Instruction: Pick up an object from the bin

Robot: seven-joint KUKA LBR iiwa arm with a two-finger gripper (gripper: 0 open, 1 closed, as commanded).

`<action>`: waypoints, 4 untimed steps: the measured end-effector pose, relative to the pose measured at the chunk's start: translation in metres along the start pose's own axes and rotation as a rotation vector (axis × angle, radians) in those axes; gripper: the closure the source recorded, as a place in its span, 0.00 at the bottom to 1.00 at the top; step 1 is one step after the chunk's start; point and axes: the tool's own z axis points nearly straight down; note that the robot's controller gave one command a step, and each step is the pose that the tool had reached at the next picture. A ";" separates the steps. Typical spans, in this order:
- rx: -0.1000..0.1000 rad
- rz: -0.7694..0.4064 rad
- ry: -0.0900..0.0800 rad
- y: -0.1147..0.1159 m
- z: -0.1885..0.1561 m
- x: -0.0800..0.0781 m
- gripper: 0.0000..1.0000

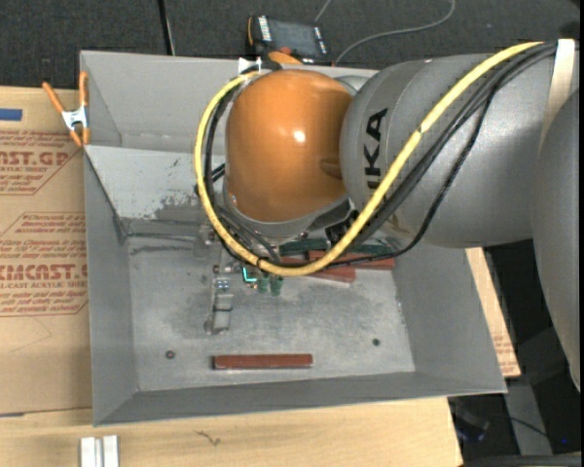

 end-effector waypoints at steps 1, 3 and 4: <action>0.001 -0.233 -0.003 -0.036 0.162 0.023 0.00; -0.001 -0.387 -0.007 -0.095 0.168 0.032 1.00; 0.001 -0.374 -0.017 -0.100 0.070 -0.003 1.00</action>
Offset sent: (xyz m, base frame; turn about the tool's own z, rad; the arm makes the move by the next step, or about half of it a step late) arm -0.0221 -0.0358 -0.1580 -0.2331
